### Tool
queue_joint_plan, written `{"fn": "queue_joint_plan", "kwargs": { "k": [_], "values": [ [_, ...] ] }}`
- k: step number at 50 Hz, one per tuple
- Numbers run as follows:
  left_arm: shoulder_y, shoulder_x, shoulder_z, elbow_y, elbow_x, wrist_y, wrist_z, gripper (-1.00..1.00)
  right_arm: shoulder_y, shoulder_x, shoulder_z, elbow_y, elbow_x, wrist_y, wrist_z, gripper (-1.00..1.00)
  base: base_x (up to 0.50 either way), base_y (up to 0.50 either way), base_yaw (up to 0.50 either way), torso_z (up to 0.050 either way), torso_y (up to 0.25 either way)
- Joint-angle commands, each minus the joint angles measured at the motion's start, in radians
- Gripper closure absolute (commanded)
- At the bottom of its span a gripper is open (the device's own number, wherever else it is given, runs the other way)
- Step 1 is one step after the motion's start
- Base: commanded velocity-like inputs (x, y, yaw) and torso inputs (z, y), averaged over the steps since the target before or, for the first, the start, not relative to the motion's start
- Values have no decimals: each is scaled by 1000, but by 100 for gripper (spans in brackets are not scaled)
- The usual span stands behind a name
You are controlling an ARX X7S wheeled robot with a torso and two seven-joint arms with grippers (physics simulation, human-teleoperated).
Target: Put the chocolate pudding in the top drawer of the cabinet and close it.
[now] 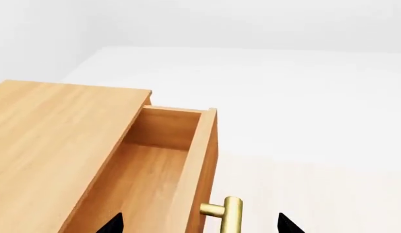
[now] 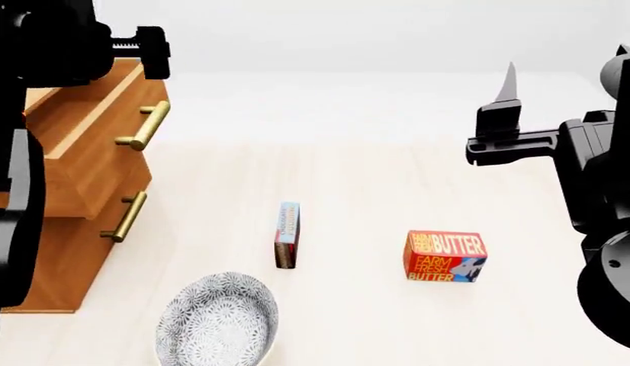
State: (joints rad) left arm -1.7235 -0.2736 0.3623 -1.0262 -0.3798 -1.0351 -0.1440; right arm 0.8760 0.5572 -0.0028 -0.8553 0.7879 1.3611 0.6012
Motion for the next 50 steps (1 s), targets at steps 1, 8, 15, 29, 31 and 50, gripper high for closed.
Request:
{"fn": "queue_joint_plan", "kwargs": {
  "k": [1,8,15,29,31,50],
  "values": [
    [21,11,18,-97,13,43,30,-100,-8,3,-28,12,-12,-23,7,-100,0,0,0,0,0],
    [29,18,24,-163,22,83,47,-100,-10,7,-41,25,-19,-39,6,-100,0,0,0,0,0],
    [25,33,29,-250,32,140,74,-100,-9,7,-52,32,-21,-46,8,-100,0,0,0,0,0],
    [72,30,12,-253,35,153,90,-100,-13,8,-63,36,-19,-55,16,-100,0,0,0,0,0],
    [77,29,9,-253,34,155,90,-100,-13,9,-65,37,-20,-55,16,-100,0,0,0,0,0],
    [188,18,-8,-67,-4,62,95,-100,-7,10,-84,45,-18,-64,26,-100,0,0,0,0,0]
  ]
}}
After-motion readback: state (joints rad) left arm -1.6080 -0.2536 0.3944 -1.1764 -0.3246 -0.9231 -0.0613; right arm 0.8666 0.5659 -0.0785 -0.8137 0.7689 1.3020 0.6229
